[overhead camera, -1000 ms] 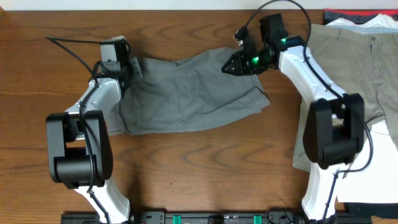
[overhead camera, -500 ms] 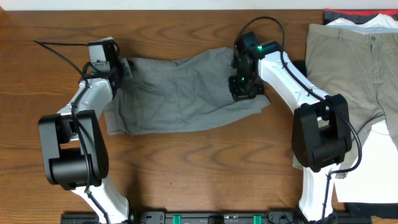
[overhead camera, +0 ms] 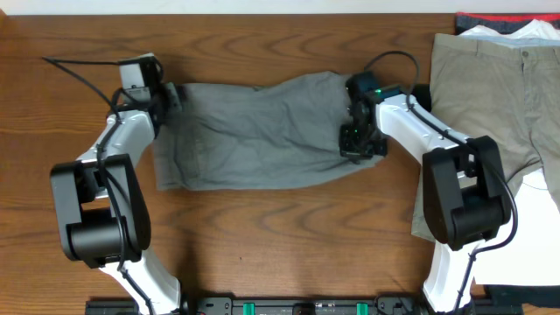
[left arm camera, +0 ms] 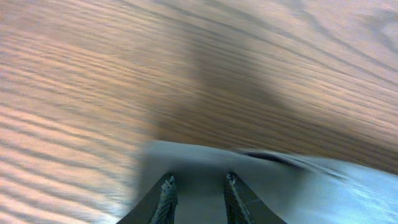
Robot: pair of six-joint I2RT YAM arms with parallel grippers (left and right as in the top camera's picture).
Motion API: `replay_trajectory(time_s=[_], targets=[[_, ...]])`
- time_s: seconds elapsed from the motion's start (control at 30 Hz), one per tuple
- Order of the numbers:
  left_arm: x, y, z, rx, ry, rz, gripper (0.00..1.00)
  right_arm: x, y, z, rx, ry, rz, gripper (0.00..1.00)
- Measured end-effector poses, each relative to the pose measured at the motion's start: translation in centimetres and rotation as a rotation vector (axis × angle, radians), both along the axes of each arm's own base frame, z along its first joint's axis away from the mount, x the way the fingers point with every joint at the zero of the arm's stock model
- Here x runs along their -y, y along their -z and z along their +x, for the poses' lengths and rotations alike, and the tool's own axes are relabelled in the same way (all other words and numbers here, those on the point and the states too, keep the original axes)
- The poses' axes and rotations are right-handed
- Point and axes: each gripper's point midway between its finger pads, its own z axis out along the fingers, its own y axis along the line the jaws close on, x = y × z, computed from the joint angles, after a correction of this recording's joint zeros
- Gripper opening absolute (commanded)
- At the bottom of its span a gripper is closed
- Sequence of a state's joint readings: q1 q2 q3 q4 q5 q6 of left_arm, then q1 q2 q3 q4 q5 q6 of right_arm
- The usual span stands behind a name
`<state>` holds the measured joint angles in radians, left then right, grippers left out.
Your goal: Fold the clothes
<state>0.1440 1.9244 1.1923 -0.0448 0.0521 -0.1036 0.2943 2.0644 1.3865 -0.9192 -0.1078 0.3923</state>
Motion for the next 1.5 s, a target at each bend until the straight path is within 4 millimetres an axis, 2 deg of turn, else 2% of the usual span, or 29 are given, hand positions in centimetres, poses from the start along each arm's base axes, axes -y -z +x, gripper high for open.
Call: replay_trajectory(time_s=[0.17,0.23,0.3,0.33,0.43,0.57,0.67,0.73,0.77,0.83,0.93,1.07,1.2,1.37,1.5], targets=[[-3.2,0.3,-1.4,-0.054,-0.069,-0.012,0.33,1.0,-0.1,-0.9,-0.048,0.033,-0.006,0.06],[-4.2,0.0,-1.8,-0.076,-0.085,-0.027,0.4,1.1,-0.1,-1.1,-0.051,0.03,-0.007,0.07],[-4.3,-0.5,-2.3,-0.095,-0.086,-0.054,0.45,1.1,-0.1,-1.1,-0.05,0.018,-0.006,0.07],[-4.0,-0.9,-2.9,-0.11,-0.078,-0.074,0.49,1.1,-0.2,-1.1,-0.049,0.011,-0.005,0.08],[-2.2,-2.8,-5.2,-0.158,-0.041,-0.134,0.53,1.3,-0.3,-1.5,-0.051,-0.009,-0.005,0.12],[0.8,-6.7,-9.9,-0.243,-0.004,-0.209,0.55,1.8,-0.9,-2.5,-0.053,-0.031,-0.016,0.32],[2.3,-7.4,-13.7,-0.354,-0.005,-0.26,0.56,1.8,-2.7,-2.1,0.013,-0.052,-0.007,0.45],[2.9,-6.7,-15.5,-0.43,-0.013,-0.289,0.56,1.4,-4.7,-0.9,0.104,-0.068,0.019,0.56],[3.1,-6.2,-16.0,-0.456,-0.017,-0.296,0.59,1.1,-5.9,-0.1,0.157,-0.081,0.039,0.63],[3.4,-4.6,-17.1,-0.505,-0.03,-0.315,0.62,0.5,-7.4,0.9,0.23,-0.093,0.074,0.68],[3.8,-2.2,-18.5,-0.561,-0.055,-0.34,0.66,-0.3,-8.0,2.2,0.29,-0.107,0.113,0.72],[4.2,0.8,-20.2,-0.618,-0.086,-0.367,0.66,-1.3,-7.1,3.1,0.3,-0.115,0.155,0.68],[4.4,2.2,-20.8,-0.634,-0.102,-0.38,0.64,-1.7,-5.3,2.9,0.253,-0.117,0.172,0.6],[4.1,2.9,-19.5,-0.565,-0.1,-0.37,0.43,-1.8,-3.2,2.4,0.195,-0.113,0.172,0.53],[4.2,3.6,-19.7,-0.558,-0.098,-0.371,0.28,-1.8,-1.9,2.2,0.163,-0.106,0.17,0.49]])
